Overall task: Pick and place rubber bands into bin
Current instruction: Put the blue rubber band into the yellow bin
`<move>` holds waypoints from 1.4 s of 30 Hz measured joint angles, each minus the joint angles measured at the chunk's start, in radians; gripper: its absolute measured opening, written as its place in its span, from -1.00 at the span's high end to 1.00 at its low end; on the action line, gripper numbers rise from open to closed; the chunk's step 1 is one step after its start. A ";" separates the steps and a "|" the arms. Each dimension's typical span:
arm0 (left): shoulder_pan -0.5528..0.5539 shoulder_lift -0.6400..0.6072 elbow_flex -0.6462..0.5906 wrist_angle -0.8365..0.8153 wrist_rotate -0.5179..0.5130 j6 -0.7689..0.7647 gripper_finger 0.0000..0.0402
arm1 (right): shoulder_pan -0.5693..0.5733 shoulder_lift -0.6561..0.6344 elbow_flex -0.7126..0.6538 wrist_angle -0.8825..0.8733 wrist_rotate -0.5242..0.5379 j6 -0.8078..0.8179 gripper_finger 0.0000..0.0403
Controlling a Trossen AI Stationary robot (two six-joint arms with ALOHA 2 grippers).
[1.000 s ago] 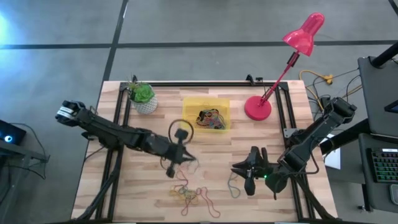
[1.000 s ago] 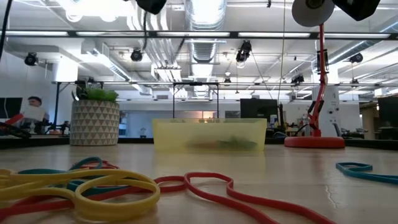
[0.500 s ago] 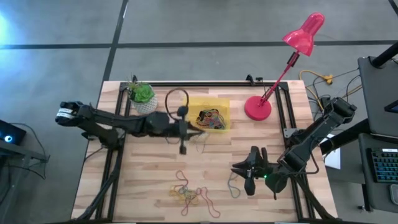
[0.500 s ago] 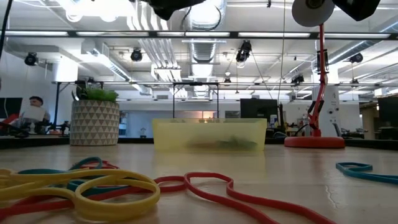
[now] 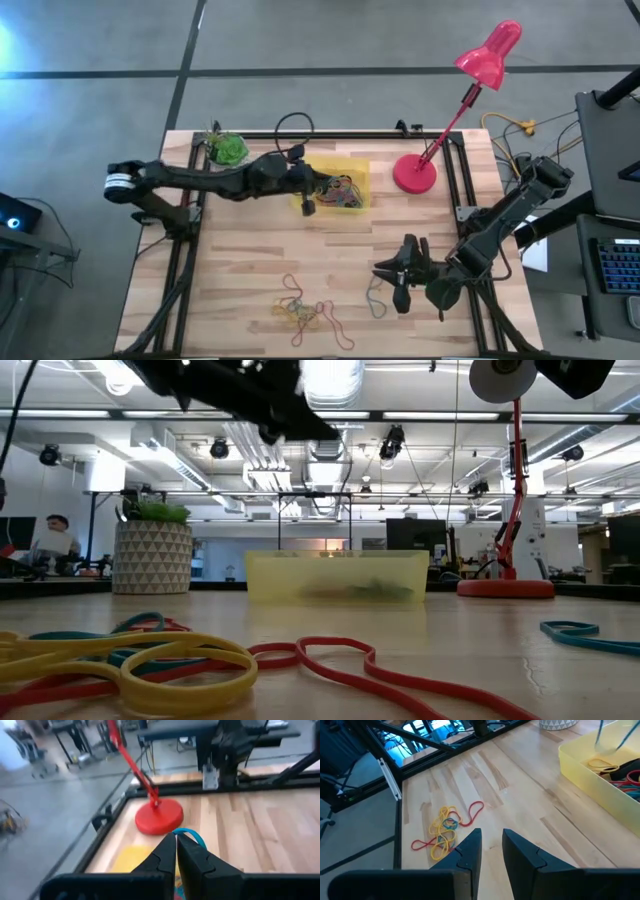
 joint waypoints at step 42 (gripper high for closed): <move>-0.036 -0.020 0.004 -0.345 0.430 -0.133 1.00 | 0.000 0.011 -0.080 -0.147 -0.263 -0.003 0.65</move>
